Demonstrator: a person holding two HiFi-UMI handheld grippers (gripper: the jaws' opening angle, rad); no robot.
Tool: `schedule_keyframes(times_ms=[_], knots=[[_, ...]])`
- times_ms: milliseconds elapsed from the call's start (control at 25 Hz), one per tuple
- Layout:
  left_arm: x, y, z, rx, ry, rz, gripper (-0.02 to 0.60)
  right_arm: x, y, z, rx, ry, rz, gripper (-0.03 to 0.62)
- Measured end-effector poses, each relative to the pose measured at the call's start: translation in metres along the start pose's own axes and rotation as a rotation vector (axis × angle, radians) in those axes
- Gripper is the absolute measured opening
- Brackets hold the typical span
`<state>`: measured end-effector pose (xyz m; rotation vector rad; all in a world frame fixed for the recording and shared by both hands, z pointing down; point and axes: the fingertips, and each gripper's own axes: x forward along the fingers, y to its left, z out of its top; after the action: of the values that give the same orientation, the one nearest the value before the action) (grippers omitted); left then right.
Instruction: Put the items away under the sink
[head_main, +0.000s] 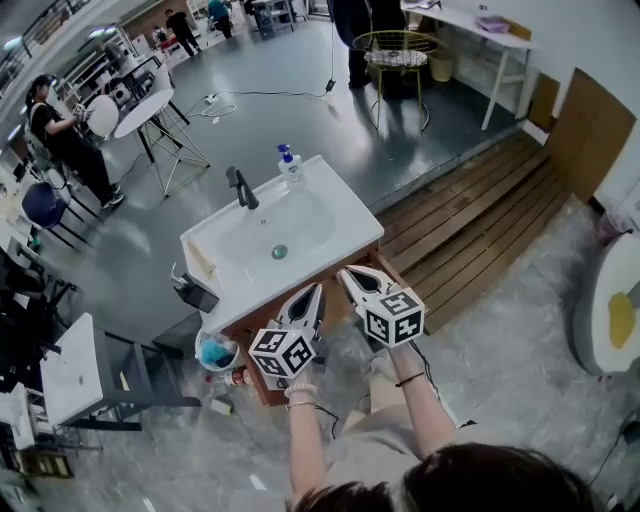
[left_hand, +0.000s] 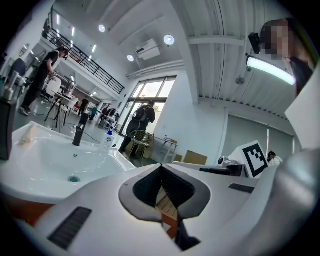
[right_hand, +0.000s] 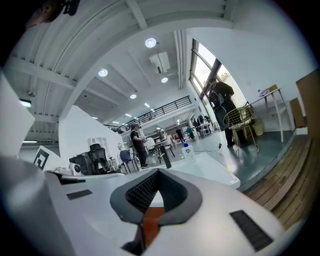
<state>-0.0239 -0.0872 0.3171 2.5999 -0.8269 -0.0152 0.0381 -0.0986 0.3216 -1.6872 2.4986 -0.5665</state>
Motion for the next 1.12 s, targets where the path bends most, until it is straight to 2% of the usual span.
schedule_keyframes(times_ms=[280, 680, 1120], knots=[[0.018, 0.025, 0.021, 0.005, -0.021, 0.005, 0.003, 0.037, -0.006, 0.013, -0.023, 0.010, 0.045, 0.017], [0.069, 0.085, 0.054, -0.003, -0.025, 0.013, 0.003, 0.120, -0.043, 0.038, -0.047, 0.046, 0.058, 0.017], [0.102, 0.138, 0.072, -0.022, -0.029, 0.079, 0.003, 0.183, -0.069, 0.049, -0.056, 0.072, 0.090, 0.017]])
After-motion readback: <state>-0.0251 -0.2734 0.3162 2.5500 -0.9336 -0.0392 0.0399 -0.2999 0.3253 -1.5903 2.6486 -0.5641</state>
